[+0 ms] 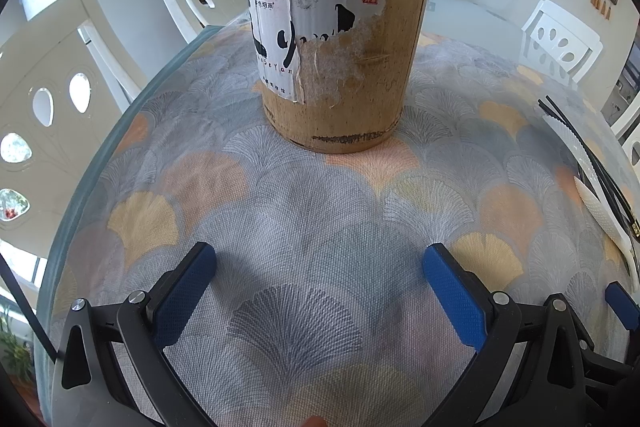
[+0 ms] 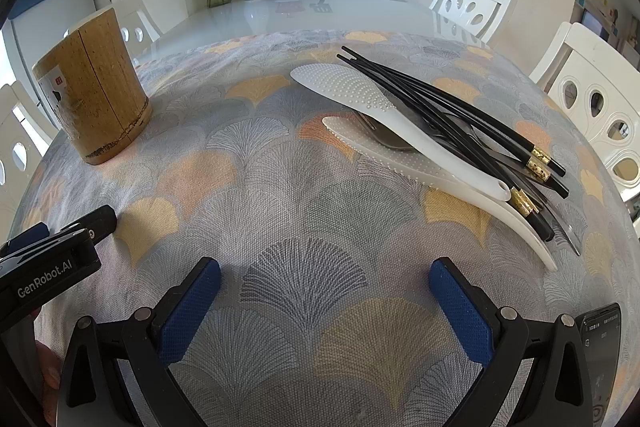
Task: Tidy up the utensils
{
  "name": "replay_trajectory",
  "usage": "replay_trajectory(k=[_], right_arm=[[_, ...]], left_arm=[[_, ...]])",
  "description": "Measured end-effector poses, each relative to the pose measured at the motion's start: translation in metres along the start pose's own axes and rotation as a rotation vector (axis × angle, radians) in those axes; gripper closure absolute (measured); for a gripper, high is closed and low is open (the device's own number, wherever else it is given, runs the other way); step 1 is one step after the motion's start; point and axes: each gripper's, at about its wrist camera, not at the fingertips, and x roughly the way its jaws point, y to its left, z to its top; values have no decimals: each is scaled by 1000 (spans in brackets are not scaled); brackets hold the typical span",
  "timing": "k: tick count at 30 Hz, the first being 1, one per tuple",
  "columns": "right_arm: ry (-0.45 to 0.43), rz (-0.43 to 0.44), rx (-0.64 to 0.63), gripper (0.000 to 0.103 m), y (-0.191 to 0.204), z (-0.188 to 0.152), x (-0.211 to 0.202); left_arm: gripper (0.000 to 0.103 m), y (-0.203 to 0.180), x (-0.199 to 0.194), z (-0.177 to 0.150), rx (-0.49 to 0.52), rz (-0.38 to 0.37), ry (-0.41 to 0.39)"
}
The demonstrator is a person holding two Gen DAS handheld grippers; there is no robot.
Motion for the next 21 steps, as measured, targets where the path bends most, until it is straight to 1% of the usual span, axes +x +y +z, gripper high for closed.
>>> replay_trajectory(k=[21], right_arm=[[0, 0, 0, 0, 0, 0, 0]], left_arm=[[0, 5, -1, -1, -1, -7, -4]])
